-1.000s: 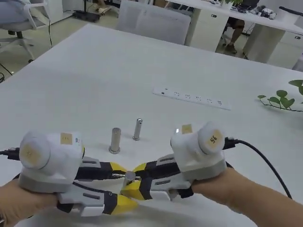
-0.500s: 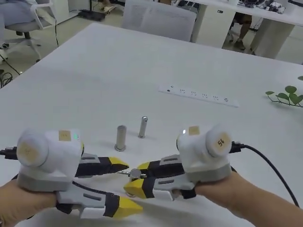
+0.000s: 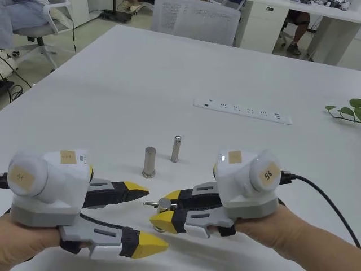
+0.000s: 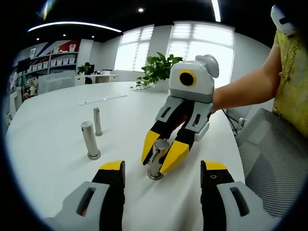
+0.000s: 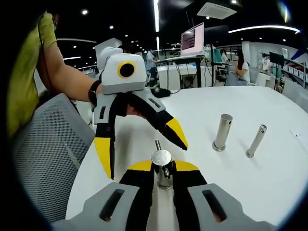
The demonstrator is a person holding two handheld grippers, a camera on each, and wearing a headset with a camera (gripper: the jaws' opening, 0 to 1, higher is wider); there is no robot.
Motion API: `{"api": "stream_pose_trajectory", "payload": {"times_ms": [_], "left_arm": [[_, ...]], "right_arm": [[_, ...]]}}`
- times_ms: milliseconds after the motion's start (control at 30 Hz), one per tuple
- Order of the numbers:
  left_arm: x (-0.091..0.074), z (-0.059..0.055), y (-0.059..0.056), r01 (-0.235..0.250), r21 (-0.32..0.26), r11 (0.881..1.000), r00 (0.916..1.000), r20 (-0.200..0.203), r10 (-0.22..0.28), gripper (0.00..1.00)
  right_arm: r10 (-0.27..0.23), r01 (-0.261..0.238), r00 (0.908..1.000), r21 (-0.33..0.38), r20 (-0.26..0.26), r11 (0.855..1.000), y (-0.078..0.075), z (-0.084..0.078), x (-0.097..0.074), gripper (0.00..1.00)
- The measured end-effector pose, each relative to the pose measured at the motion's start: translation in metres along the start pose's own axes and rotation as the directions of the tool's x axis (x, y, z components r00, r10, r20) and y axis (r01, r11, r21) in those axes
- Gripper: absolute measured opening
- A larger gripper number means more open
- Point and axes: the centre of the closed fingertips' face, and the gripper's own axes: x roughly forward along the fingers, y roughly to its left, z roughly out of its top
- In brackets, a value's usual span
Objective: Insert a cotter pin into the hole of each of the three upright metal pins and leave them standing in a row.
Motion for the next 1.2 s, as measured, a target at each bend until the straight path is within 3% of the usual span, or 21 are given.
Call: {"api": "stream_pose_trajectory", "payload": {"times_ms": [433, 733, 1033, 1200], "left_arm": [[-0.006, -0.003, 0.003, -0.023, -0.012, 1.0, 0.9997, 0.002, 0.023, 0.59], [-0.006, -0.003, 0.003, -0.026, -0.021, 0.999, 0.9997, 0.004, 0.026, 0.59], [-0.009, -0.003, 0.002, -0.029, -0.026, 0.999, 0.9996, 0.007, 0.029, 0.58], [-0.01, -0.004, 0.002, -0.033, -0.028, 0.999, 0.9995, 0.004, 0.033, 0.58]], "right_arm": [[-0.021, 0.021, 0.9997, -0.035, -0.013, 0.999, -0.005, 0.003, 0.003, 0.12], [-0.051, 0.051, 0.9987, -0.005, 0.001, 0.999, -0.018, 0.008, -0.002, 0.12], [-0.108, 0.108, 0.9938, -0.014, 0.025, 0.994, -0.052, 0.027, -0.014, 0.12], [-0.146, 0.146, 0.9889, -0.011, 0.029, 0.989, -0.074, 0.028, -0.02, 0.12]]}}
